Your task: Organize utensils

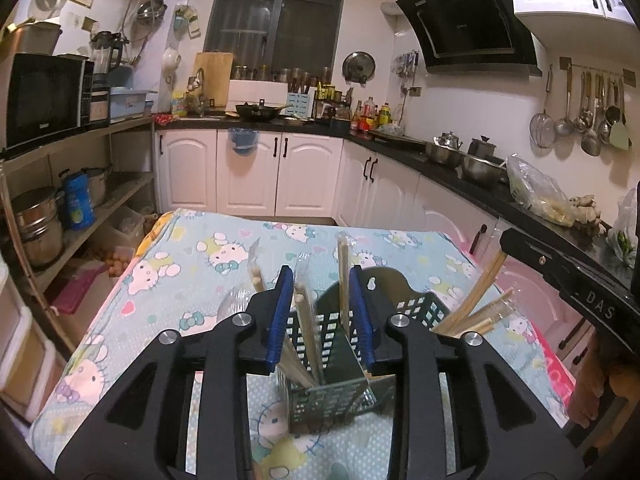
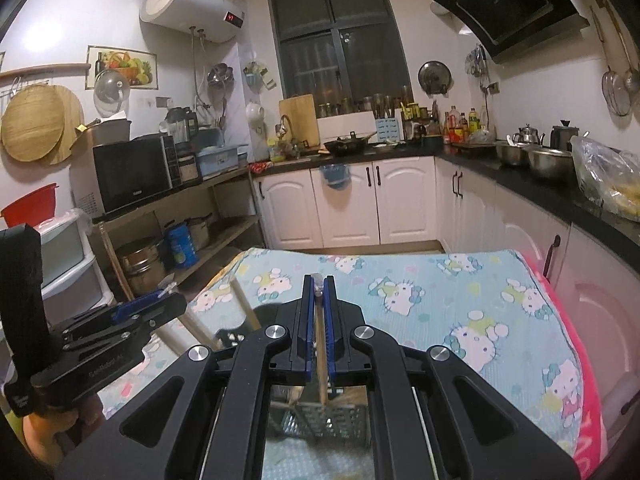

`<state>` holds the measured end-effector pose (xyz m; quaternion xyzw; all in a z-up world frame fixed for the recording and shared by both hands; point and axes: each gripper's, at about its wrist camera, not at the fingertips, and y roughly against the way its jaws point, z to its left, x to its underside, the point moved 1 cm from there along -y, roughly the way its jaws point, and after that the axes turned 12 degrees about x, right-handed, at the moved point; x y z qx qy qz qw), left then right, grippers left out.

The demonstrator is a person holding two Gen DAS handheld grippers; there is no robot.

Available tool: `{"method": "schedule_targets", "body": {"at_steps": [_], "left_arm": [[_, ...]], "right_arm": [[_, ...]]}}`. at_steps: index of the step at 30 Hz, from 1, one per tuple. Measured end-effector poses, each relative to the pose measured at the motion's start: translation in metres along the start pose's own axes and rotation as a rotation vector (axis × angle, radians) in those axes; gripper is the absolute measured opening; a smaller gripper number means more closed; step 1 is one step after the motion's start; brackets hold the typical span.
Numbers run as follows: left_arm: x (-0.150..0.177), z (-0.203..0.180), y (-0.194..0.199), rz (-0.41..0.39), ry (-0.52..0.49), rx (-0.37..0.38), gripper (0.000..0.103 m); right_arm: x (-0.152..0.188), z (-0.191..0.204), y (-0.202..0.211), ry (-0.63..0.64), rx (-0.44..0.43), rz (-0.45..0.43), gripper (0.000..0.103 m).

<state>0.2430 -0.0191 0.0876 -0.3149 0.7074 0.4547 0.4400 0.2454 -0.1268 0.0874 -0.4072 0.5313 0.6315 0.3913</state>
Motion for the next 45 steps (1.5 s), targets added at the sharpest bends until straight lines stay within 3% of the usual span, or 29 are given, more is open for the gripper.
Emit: {"method": "schedule_targets", "body": {"at_steps": [3, 6, 9, 12, 15, 23, 25, 30, 45], "left_arm": [[0.002, -0.003, 0.004, 0.008, -0.002, 0.003, 0.032], [0.004, -0.006, 0.009, 0.017, -0.005, 0.002, 0.04], [0.008, -0.007, 0.013, 0.025, 0.003, 0.004, 0.044], [0.011, -0.006, 0.019, 0.032, 0.012, 0.013, 0.049], [0.014, -0.008, 0.026, 0.035, 0.009, 0.009, 0.056], [0.021, -0.009, 0.048, 0.035, 0.019, 0.018, 0.068], [0.024, -0.011, 0.053, 0.035, 0.017, 0.015, 0.078], [0.034, -0.012, 0.066, 0.038, 0.017, 0.003, 0.088], [0.074, -0.007, 0.084, 0.085, 0.071, -0.004, 0.091]], "right_arm": [[0.003, -0.001, 0.007, -0.003, 0.001, 0.008, 0.006], [0.004, -0.003, 0.011, -0.005, 0.0, 0.01, 0.015], [0.005, -0.002, 0.018, 0.003, -0.001, 0.007, 0.016], [0.007, -0.003, 0.027, 0.005, -0.005, 0.01, 0.026], [0.01, -0.003, 0.039, 0.011, -0.01, 0.01, 0.029], [0.019, 0.001, 0.066, 0.034, -0.022, 0.006, 0.052], [0.023, 0.004, 0.072, 0.042, -0.023, 0.005, 0.059], [0.034, 0.006, 0.084, 0.05, -0.02, 0.003, 0.073], [0.078, 0.01, 0.106, 0.069, 0.006, 0.04, 0.091]]}}
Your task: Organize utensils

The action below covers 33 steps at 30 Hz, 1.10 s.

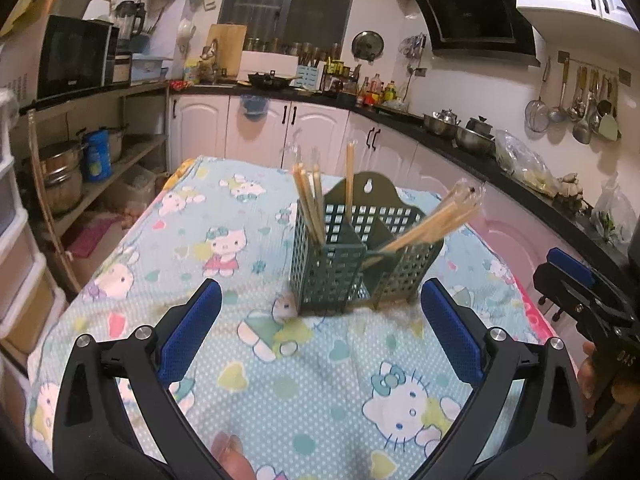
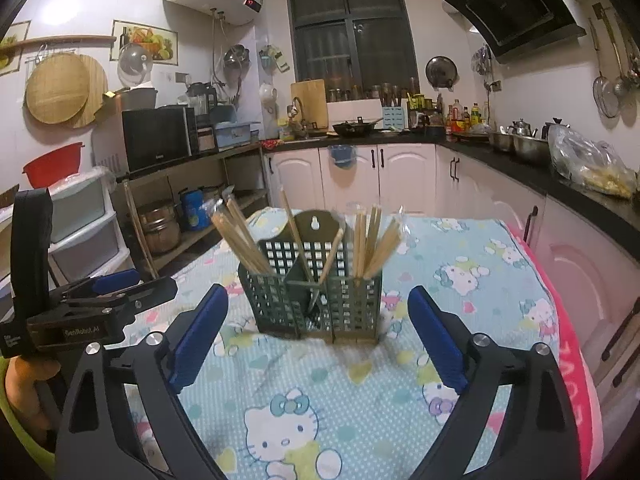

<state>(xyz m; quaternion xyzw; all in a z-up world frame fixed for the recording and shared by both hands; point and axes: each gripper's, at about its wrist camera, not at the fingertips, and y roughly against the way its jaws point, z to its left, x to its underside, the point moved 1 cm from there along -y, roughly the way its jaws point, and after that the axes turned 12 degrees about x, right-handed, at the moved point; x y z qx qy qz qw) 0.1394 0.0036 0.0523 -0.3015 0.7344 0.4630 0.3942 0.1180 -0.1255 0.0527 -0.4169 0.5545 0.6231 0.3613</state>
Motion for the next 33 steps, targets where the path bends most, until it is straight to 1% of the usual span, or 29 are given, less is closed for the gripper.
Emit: {"method": "schedule_targets", "body": {"at_steps": [4, 12, 19, 25, 33], "left_arm": [[0.011, -0.002, 0.002, 0.004, 0.004, 0.007, 0.091], [0.035, -0.002, 0.001, 0.02, 0.006, -0.007, 0.091], [0.05, -0.003, -0.002, -0.004, -0.009, -0.02, 0.091], [0.062, -0.001, -0.007, -0.01, -0.013, -0.028, 0.091], [0.071, 0.003, -0.014, -0.056, -0.015, -0.042, 0.091]], "right_arm": [[0.015, 0.001, 0.002, -0.004, 0.009, 0.018, 0.093], [0.043, 0.001, 0.003, -0.002, 0.029, 0.045, 0.095], [0.061, -0.002, -0.002, -0.027, 0.053, 0.059, 0.096], [0.077, -0.006, -0.008, -0.023, 0.093, 0.05, 0.096], [0.087, -0.017, -0.013, -0.049, 0.127, 0.015, 0.096]]}}
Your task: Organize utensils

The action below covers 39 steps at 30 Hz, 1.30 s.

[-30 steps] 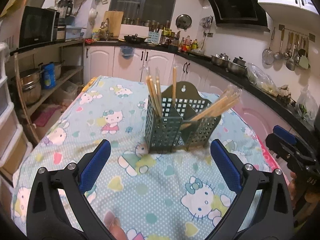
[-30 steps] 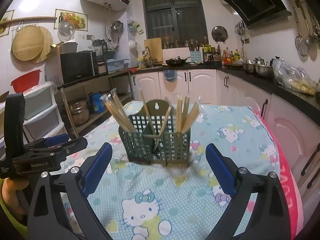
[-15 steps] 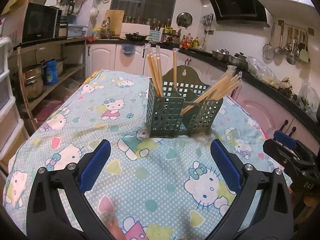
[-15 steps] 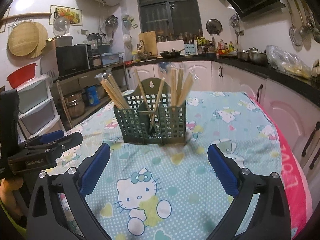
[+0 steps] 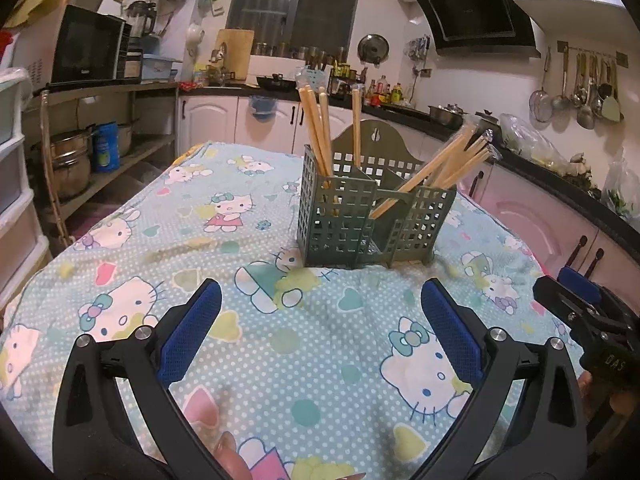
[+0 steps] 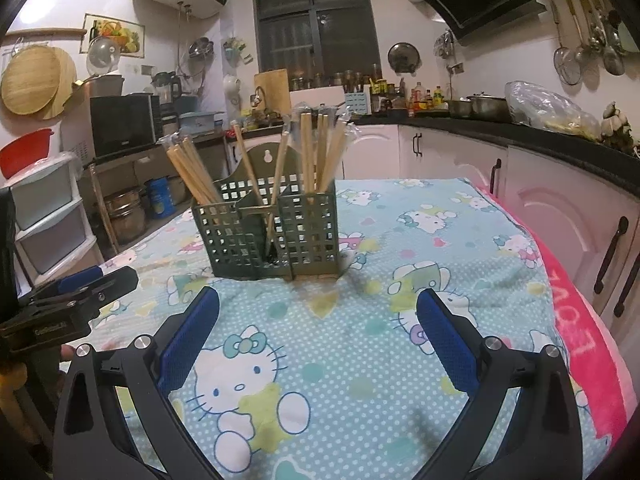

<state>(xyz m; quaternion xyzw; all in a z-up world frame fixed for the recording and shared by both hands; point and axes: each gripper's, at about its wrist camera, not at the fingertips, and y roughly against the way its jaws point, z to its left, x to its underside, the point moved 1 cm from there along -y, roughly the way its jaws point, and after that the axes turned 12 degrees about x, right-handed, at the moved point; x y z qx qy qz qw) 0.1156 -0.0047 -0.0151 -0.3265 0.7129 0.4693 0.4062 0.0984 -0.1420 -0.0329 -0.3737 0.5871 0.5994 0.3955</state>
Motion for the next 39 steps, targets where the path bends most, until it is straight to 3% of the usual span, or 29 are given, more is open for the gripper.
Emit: {"method": "schedule_targets", "body": {"at_steps": [6, 39], "left_arm": [[0.005, 0.002, -0.006, -0.011, -0.007, 0.0, 0.091], [0.007, 0.005, -0.002, -0.025, -0.01, -0.025, 0.092]], "right_arm": [[0.005, 0.003, 0.0, 0.026, 0.018, -0.043, 0.096], [0.011, 0.004, -0.004, 0.024, 0.024, -0.033, 0.096]]}}
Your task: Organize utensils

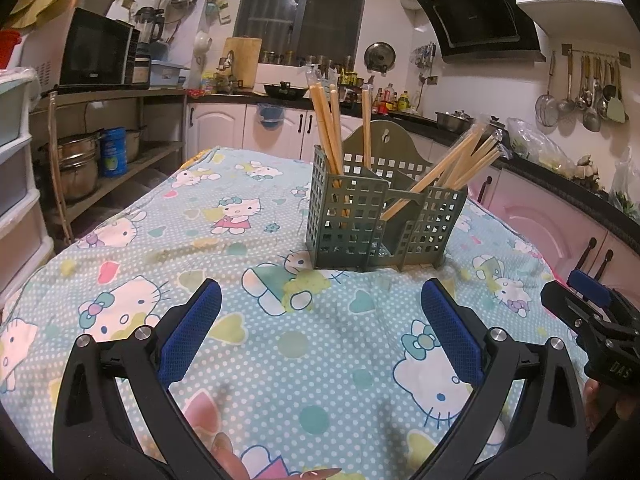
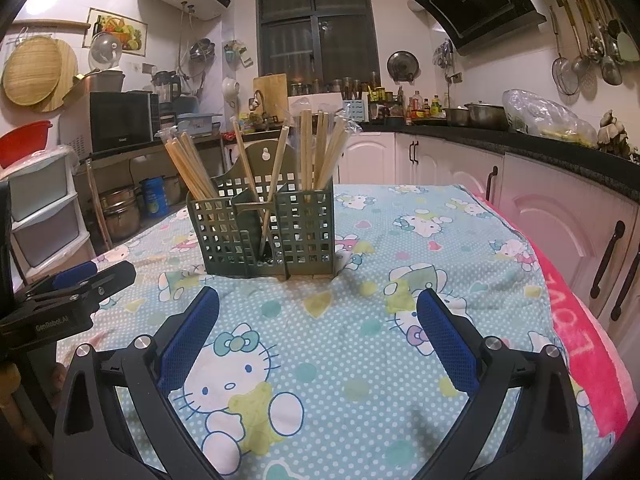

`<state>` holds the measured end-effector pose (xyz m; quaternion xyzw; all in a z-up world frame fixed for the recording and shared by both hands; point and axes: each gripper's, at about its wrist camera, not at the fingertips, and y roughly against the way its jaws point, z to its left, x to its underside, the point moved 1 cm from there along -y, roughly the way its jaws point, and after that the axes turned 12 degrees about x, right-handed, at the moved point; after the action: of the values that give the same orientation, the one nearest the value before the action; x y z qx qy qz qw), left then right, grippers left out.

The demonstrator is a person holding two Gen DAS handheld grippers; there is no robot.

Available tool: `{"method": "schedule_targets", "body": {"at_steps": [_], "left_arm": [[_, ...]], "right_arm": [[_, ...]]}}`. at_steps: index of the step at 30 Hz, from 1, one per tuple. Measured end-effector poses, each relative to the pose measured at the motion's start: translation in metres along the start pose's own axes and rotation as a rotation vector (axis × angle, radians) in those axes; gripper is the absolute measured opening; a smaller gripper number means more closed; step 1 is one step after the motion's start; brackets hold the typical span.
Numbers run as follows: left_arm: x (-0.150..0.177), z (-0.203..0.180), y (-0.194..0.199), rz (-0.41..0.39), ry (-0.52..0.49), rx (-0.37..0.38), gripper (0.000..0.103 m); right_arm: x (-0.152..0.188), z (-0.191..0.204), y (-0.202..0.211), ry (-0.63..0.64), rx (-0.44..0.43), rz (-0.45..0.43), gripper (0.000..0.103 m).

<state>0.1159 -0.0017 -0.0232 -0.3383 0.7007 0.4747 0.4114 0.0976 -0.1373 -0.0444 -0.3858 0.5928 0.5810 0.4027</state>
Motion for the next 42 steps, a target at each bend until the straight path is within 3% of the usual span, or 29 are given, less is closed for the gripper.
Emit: {"method": "schedule_targets", "body": {"at_steps": [42], "left_arm": [[-0.001, 0.0003, -0.0058, 0.022, -0.006, -0.016, 0.092]], "right_arm": [[0.0008, -0.001, -0.0004, -0.002, 0.0, 0.001, 0.096]]}}
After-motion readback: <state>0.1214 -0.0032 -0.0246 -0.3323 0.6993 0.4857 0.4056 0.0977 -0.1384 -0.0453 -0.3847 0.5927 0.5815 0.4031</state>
